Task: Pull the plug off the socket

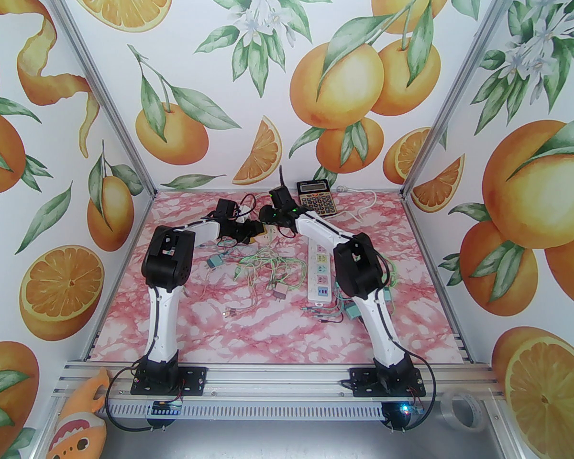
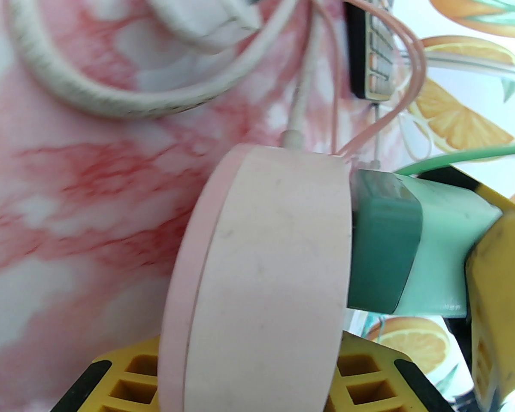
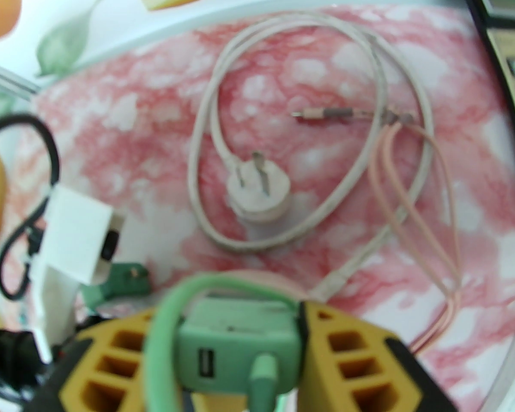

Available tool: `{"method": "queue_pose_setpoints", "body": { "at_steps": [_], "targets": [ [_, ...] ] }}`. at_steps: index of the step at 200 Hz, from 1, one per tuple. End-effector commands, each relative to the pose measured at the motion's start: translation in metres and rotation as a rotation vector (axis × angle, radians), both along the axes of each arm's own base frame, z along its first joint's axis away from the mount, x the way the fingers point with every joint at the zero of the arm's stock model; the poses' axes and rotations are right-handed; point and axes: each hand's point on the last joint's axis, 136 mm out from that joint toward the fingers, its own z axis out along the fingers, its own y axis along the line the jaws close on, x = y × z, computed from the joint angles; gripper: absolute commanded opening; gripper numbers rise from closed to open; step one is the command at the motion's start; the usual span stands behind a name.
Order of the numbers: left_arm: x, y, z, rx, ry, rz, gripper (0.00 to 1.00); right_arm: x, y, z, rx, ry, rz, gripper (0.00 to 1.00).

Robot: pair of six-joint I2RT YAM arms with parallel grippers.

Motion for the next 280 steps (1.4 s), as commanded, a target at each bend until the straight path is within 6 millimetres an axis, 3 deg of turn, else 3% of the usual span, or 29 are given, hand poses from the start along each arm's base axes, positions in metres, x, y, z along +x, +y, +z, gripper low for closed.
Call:
{"method": "queue_pose_setpoints", "body": {
  "at_steps": [1, 30, 51, 104, 124, 146, 167, 195, 222, 239, 280],
  "targets": [
    [-0.036, 0.013, -0.085, 0.188, 0.190, 0.025, 0.28, -0.020, 0.044, 0.051, 0.109, -0.051, 0.117, 0.34],
    [-0.036, 0.013, -0.087, 0.195, 0.198, 0.019, 0.28, -0.045, 0.071, 0.053, -0.113, -0.109, 0.237, 0.35],
    [-0.038, 0.013, -0.091, 0.198, 0.212, 0.019, 0.28, -0.049, 0.077, 0.052, -0.134, -0.108, 0.255, 0.36],
    [-0.042, 0.018, -0.094, 0.206, 0.227, 0.028, 0.27, -0.015, 0.025, 0.057, 0.222, -0.029, 0.080, 0.35],
    [-0.040, 0.018, -0.095, 0.203, 0.230, 0.033, 0.27, -0.014, 0.020, 0.058, 0.267, -0.014, 0.058, 0.36],
    [-0.040, 0.017, -0.096, 0.201, 0.236, 0.032, 0.27, -0.023, 0.029, 0.062, 0.142, -0.045, 0.092, 0.36],
    [-0.039, 0.017, -0.095, 0.207, 0.235, 0.030, 0.27, -0.039, 0.052, 0.061, -0.041, -0.075, 0.181, 0.37],
    [-0.040, 0.018, -0.096, 0.215, 0.239, 0.023, 0.27, -0.042, 0.060, 0.060, -0.033, -0.072, 0.195, 0.37],
    [-0.040, 0.018, -0.092, 0.218, 0.230, 0.024, 0.28, -0.034, 0.043, 0.063, -0.010, -0.059, 0.146, 0.37],
    [-0.035, 0.018, -0.082, 0.216, 0.209, 0.025, 0.32, -0.027, 0.017, 0.059, -0.030, -0.036, 0.067, 0.37],
    [-0.018, 0.017, -0.041, 0.225, 0.118, 0.022, 0.44, -0.025, -0.039, 0.047, -0.018, 0.028, -0.074, 0.39]
  ]
}}
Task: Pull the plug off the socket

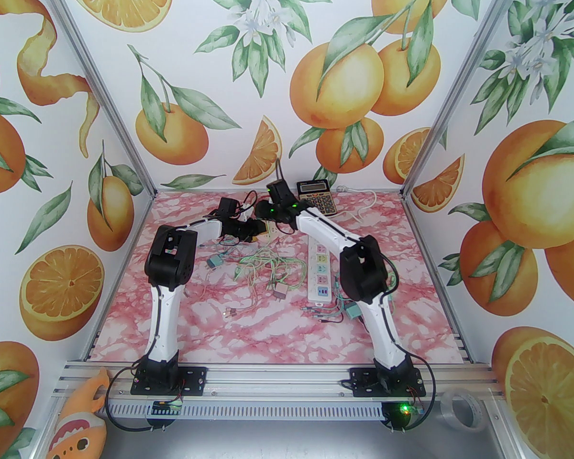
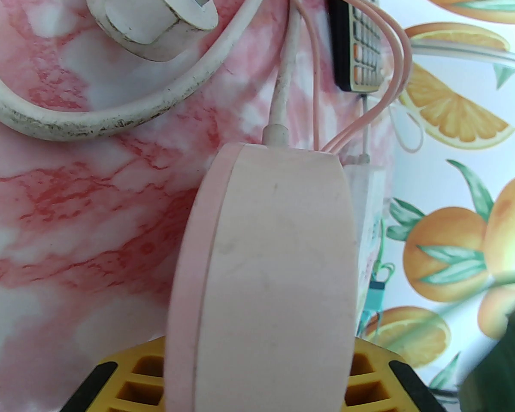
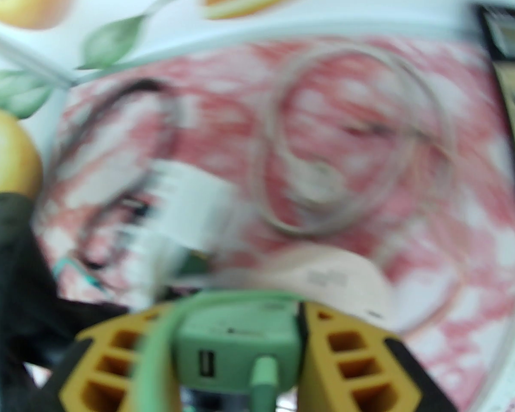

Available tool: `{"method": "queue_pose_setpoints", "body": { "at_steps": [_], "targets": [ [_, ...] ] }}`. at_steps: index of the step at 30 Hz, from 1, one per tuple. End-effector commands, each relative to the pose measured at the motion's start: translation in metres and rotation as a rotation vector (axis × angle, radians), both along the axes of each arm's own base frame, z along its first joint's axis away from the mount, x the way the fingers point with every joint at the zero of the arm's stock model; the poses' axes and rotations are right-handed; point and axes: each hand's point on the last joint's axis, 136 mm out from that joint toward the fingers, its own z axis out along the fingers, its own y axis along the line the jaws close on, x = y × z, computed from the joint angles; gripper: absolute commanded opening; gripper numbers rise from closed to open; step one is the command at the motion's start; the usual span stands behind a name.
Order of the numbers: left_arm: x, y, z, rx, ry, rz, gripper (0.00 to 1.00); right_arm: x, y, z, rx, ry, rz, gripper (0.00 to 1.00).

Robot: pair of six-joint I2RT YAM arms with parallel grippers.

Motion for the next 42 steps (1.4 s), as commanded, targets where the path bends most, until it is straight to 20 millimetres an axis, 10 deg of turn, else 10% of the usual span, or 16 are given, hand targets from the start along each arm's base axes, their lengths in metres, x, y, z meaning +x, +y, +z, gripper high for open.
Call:
{"method": "queue_pose_setpoints", "body": {
  "at_steps": [1, 13, 18, 19, 25, 36, 38, 42],
  "targets": [
    [-0.020, 0.024, -0.042, 0.218, 0.114, 0.054, 0.45, -0.005, -0.027, 0.011, 0.026, 0.027, -0.080, 0.40],
    [0.010, 0.022, 0.036, 0.206, -0.055, 0.069, 0.77, -0.030, -0.069, -0.044, -0.011, 0.205, -0.196, 0.49],
    [0.018, 0.022, 0.078, 0.207, -0.139, 0.074, 1.00, -0.035, -0.066, -0.033, 0.016, 0.196, -0.176, 0.67],
    [0.019, 0.023, 0.087, 0.212, -0.157, 0.075, 1.00, -0.037, -0.067, -0.029, 0.020, 0.194, -0.176, 0.97],
    [0.014, 0.045, 0.144, 0.309, -0.301, 0.104, 1.00, -0.058, -0.077, 0.005, 0.043, 0.138, -0.156, 1.00],
    [-0.040, 0.180, 0.192, 0.775, -0.496, 0.399, 1.00, -0.110, -0.159, 0.060, -0.166, -0.149, -0.230, 1.00],
    [-0.079, 0.252, 0.188, 1.015, -0.590, 0.545, 1.00, -0.139, -0.242, 0.061, -0.434, -0.334, -0.385, 1.00],
    [-0.104, 0.289, 0.161, 1.159, -0.654, 0.601, 1.00, -0.164, -0.299, 0.040, -0.612, -0.432, -0.501, 1.00]
  ]
}}
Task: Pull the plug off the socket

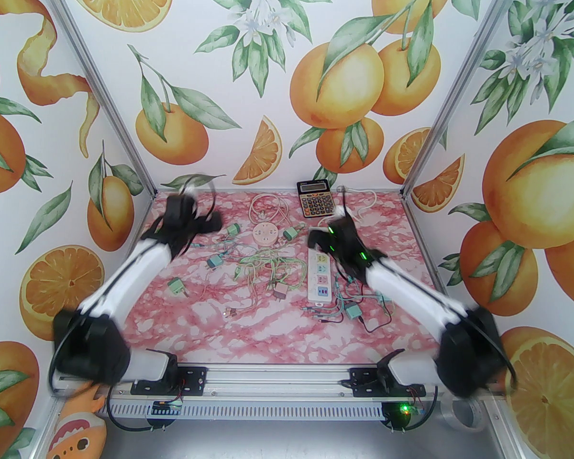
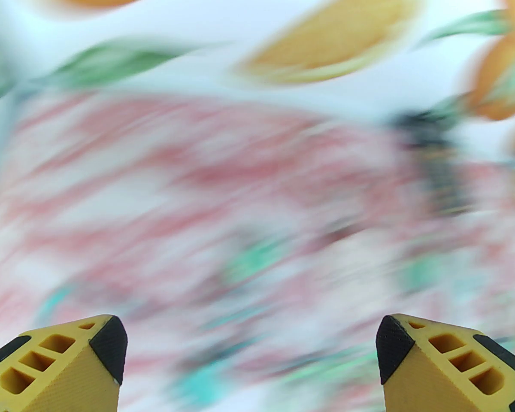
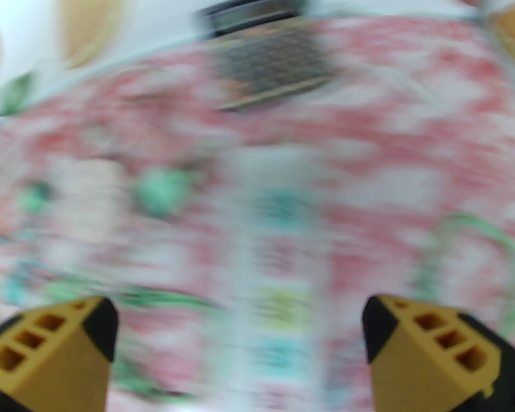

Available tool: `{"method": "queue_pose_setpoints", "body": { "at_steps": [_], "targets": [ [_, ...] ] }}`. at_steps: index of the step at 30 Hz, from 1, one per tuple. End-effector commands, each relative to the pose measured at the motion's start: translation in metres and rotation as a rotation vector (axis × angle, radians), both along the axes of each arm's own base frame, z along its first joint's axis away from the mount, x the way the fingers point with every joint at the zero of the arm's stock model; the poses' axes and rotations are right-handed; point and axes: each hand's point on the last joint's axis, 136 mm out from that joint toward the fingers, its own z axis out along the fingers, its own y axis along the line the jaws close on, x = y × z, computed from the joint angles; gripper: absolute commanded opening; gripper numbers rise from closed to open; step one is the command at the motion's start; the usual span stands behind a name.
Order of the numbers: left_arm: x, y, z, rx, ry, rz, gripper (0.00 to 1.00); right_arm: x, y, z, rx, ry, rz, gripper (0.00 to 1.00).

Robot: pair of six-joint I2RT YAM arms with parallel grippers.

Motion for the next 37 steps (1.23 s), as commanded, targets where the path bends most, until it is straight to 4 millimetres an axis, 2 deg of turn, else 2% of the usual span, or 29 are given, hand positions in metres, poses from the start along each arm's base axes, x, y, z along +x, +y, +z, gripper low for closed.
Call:
{"method": "queue_pose_setpoints", "body": {
  "at_steps": [1, 4, 6, 9, 11, 14, 17, 18, 21, 24, 27, 37],
  "targets": [
    [0.000, 0.048, 0.006, 0.220, -0.139, 0.125, 1.00, -0.001, -0.067, 0.011, -0.243, -0.173, -0.191, 1.00],
    [0.003, 0.062, -0.028, 0.166, -0.128, 0.133, 1.00, -0.007, -0.097, -0.007, -0.280, -0.179, -0.264, 1.00],
    [0.011, 0.065, -0.044, 0.146, -0.133, 0.128, 1.00, -0.006, -0.105, -0.016, -0.282, -0.223, -0.272, 1.00],
    [0.027, 0.059, -0.058, 0.160, -0.183, 0.068, 1.00, 0.006, -0.101, -0.010, -0.265, -0.344, -0.220, 1.00],
    [0.034, 0.057, -0.058, 0.142, -0.249, 0.060, 1.00, 0.016, -0.095, -0.005, -0.260, -0.401, -0.175, 1.00],
    [0.043, 0.044, -0.070, 0.112, -0.284, -0.011, 1.00, 0.033, -0.085, -0.013, -0.201, -0.373, -0.109, 1.00],
    [0.047, 0.032, -0.070, 0.103, -0.297, -0.084, 1.00, 0.039, -0.070, -0.024, -0.188, -0.412, -0.010, 1.00],
    [0.045, 0.025, -0.068, 0.111, -0.312, -0.123, 1.00, 0.037, -0.074, -0.031, -0.171, -0.412, -0.017, 1.00],
    [0.042, 0.008, -0.068, 0.102, -0.360, -0.228, 1.00, 0.037, -0.070, -0.037, -0.145, -0.403, 0.027, 1.00],
    [0.038, -0.007, -0.077, 0.118, -0.391, -0.299, 1.00, 0.043, -0.073, -0.038, -0.147, -0.386, 0.007, 1.00],
    [0.036, -0.004, -0.078, 0.124, -0.399, -0.275, 1.00, 0.043, -0.086, -0.037, -0.154, -0.383, -0.067, 1.00],
    [0.036, -0.003, -0.078, 0.131, -0.399, -0.268, 1.00, 0.043, -0.082, -0.037, -0.153, -0.383, -0.044, 1.00]
  ]
}}
